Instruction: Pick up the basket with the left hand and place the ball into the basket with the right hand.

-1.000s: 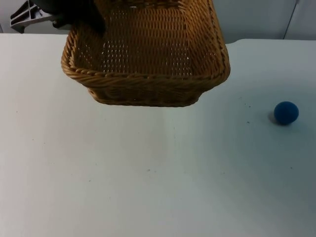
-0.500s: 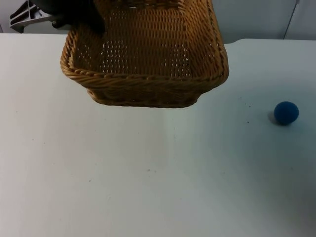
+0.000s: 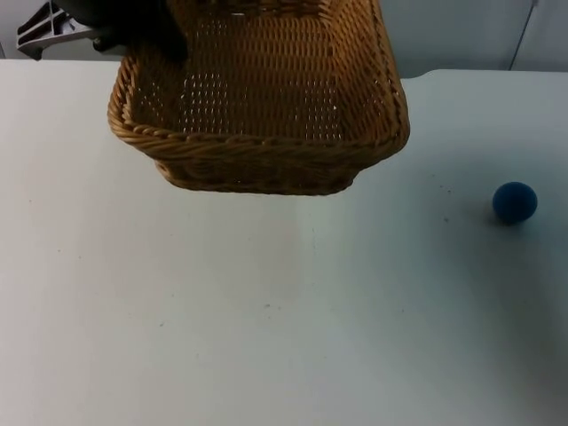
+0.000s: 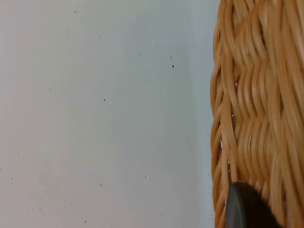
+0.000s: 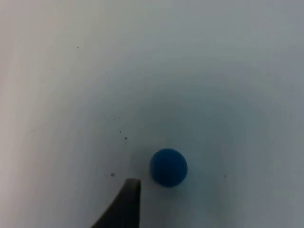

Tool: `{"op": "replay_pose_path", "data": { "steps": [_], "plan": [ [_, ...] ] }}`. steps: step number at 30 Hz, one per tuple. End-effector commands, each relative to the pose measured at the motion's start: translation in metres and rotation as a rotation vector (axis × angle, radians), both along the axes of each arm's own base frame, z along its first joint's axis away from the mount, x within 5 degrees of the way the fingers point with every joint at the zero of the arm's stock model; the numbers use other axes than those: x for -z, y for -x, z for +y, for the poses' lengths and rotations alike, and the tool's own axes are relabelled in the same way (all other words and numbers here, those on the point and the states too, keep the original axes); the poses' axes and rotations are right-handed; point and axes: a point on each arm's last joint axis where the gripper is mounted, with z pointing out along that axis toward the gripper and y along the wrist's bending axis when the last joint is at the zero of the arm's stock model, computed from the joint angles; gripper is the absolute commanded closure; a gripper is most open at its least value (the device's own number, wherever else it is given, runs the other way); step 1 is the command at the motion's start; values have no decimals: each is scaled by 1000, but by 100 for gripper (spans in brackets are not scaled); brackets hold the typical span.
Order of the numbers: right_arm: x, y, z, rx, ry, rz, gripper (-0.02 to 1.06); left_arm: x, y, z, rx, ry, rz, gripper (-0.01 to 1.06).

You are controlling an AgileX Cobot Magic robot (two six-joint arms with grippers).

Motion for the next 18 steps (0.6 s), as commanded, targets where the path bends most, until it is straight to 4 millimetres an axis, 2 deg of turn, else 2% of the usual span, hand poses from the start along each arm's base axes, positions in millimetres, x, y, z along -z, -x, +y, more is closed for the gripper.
{"op": "replay_pose_path", "data": {
  "steps": [1,4,5,8,14,17,18],
  "plan": [
    [3,-13,-1,6,-2,-11,0,-3,-3,0,-22,16,-27,105],
    [18,-30,0,7,0,33,0,0,-5,0,-25,13,-24,105],
    [18,-30,0,7,0,33,0,0,-5,0,-25,13,-24,105],
    [35,-42,1,7,1,53,0,-1,-6,1,-34,13,-39,105],
    [51,-51,2,1,6,66,1,-1,-6,1,-35,13,-41,105],
    [70,-59,8,-15,9,92,2,-1,-7,1,-36,13,-43,105],
    [70,-59,8,-15,9,92,2,-1,-7,1,-36,13,-43,105]
  ]
}}
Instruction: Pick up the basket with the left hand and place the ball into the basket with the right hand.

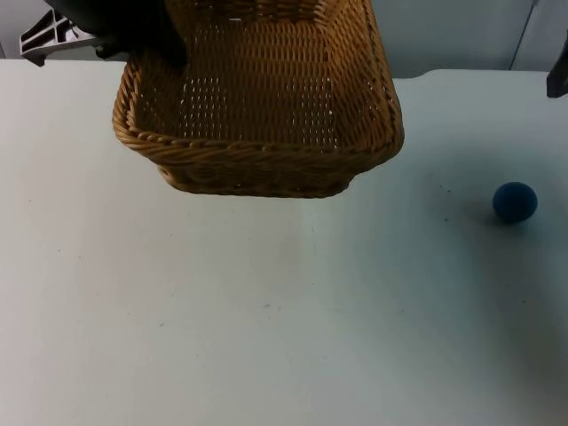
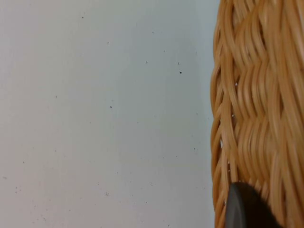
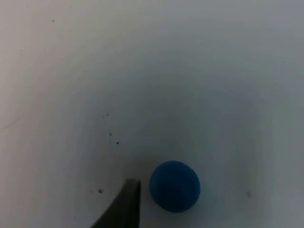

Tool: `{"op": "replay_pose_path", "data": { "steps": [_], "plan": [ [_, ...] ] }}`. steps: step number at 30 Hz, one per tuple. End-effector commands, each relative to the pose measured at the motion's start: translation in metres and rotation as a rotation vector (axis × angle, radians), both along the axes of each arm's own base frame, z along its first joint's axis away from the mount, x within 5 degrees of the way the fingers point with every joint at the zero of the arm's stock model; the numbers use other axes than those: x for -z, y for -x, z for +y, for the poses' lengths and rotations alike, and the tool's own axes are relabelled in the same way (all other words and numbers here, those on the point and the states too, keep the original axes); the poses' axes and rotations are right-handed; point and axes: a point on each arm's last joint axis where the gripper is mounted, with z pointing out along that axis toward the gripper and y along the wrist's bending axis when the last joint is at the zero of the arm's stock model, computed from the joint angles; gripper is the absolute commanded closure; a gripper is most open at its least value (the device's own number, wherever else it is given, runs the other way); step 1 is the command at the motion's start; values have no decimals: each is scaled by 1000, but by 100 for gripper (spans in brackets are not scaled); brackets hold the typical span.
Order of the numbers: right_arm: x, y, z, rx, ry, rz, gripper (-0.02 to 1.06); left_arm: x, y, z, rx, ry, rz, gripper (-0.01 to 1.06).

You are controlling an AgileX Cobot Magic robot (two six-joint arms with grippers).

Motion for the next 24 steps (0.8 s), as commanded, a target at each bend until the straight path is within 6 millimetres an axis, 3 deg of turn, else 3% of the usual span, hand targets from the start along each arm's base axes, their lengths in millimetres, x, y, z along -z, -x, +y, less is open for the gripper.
{"op": "replay_pose_path", "data": {
  "steps": [1,4,9,24],
  "plan": [
    [8,-5,5,-17,3,4,2,-7,-2,1,-20,18,-32,105],
    [34,-10,19,-54,9,66,2,-7,-2,0,-19,18,-30,105],
    [61,-15,24,-35,-5,124,2,-6,-1,0,-15,18,-23,105],
    [87,-24,26,-23,-6,176,6,-6,-1,1,-8,4,-27,105]
  ]
}}
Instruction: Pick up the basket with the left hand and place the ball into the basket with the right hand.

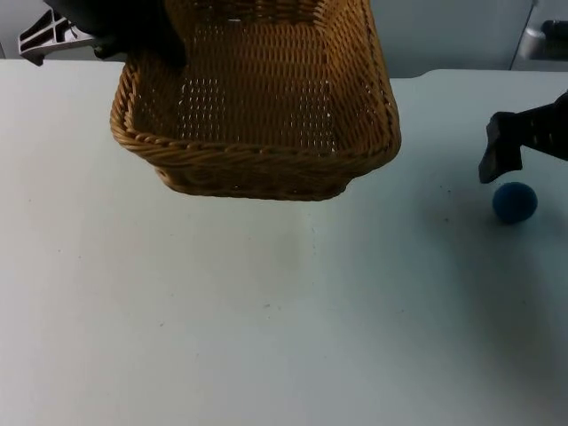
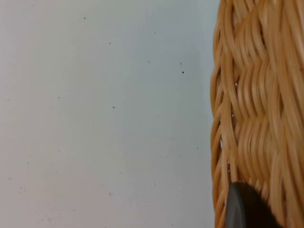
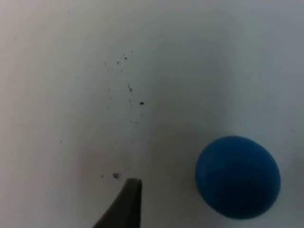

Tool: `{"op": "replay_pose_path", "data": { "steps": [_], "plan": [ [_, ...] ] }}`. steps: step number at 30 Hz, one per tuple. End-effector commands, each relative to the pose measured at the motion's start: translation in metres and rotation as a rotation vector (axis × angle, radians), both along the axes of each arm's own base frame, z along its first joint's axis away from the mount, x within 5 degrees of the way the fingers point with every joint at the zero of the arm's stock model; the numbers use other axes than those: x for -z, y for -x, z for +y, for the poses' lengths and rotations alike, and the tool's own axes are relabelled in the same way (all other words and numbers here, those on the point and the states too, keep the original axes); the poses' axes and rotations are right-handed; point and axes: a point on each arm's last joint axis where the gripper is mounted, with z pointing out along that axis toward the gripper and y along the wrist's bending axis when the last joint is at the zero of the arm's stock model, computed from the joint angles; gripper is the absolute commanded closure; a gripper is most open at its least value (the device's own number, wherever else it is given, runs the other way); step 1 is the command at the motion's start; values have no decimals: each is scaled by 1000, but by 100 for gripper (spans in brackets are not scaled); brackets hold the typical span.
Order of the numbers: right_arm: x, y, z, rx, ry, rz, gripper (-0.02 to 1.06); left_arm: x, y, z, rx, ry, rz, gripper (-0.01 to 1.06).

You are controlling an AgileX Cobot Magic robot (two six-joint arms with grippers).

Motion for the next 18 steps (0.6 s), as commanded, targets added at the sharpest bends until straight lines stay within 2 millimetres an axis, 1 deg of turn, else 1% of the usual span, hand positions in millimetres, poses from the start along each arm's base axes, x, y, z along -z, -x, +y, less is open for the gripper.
{"op": "replay_pose_path", "data": {
  "steps": [1,3,4,11,18],
  "plan": [
    [7,-2,1,0,2,26,6,-6,-1,0,-14,16,-24,105],
    [11,-8,2,0,3,32,6,-6,-1,0,-13,14,-24,105],
    [11,-8,2,0,3,32,6,-6,-1,0,-13,14,-24,105],
    [18,-25,4,0,7,64,6,-6,-1,0,-12,13,-25,105],
    [20,-25,4,0,10,88,6,-6,-2,1,-13,11,-29,105]
  ]
}}
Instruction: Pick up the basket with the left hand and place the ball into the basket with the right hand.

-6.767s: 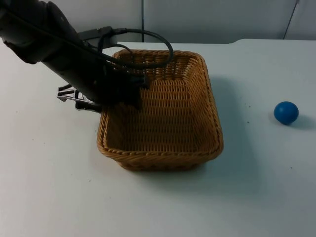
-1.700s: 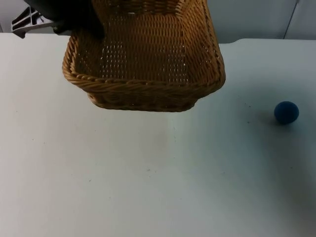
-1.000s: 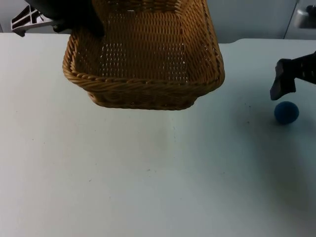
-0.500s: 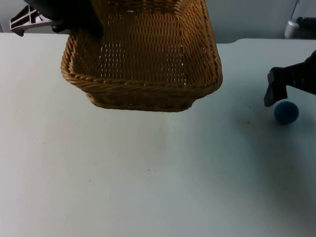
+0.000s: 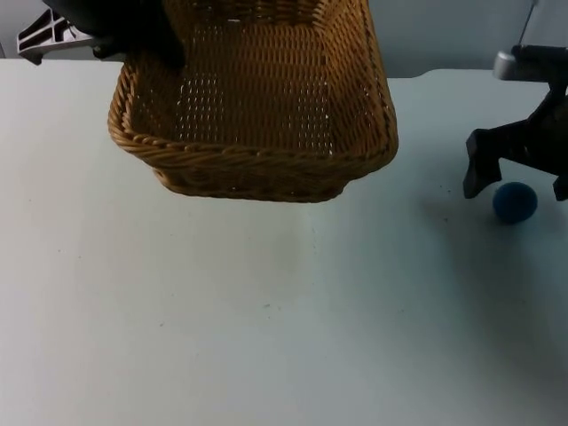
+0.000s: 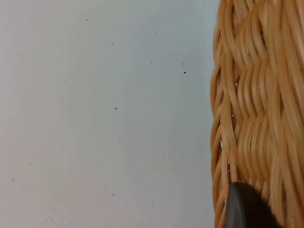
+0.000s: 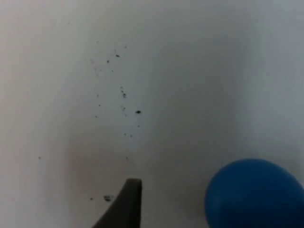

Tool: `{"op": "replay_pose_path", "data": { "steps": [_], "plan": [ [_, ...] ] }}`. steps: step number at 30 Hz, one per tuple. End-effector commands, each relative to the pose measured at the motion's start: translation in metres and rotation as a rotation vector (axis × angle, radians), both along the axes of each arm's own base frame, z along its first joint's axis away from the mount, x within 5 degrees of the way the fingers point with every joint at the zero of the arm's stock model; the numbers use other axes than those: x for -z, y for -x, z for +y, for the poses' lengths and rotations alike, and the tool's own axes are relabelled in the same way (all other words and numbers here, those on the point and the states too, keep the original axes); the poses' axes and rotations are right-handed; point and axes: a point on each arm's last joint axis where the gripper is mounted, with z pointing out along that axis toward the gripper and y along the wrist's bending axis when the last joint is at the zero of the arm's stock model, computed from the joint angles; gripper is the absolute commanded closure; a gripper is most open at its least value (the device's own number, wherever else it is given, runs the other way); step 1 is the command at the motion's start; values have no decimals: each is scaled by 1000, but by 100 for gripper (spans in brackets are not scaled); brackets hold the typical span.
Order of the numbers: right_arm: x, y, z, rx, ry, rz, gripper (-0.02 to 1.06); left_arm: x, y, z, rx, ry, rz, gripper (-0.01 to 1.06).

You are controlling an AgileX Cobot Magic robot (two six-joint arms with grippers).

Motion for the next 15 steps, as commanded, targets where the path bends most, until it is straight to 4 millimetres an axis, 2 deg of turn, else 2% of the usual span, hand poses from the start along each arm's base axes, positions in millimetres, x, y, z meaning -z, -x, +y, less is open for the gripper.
{"op": "replay_pose_path", "data": {
  "steps": [1,5,9,11,15],
  "plan": [
    [0,-1,1,-1,0,8,6,-7,-2,0,-17,20,-28,105],
    [1,-1,1,-1,1,14,11,-7,-2,0,-17,20,-28,105],
    [3,-1,1,-1,1,13,40,-7,-2,0,-17,20,-28,105],
    [2,-1,1,-1,1,11,44,-7,-2,0,-17,20,-28,105],
    [6,-1,1,0,2,18,42,-7,-2,0,-17,20,-28,105]
  ]
}}
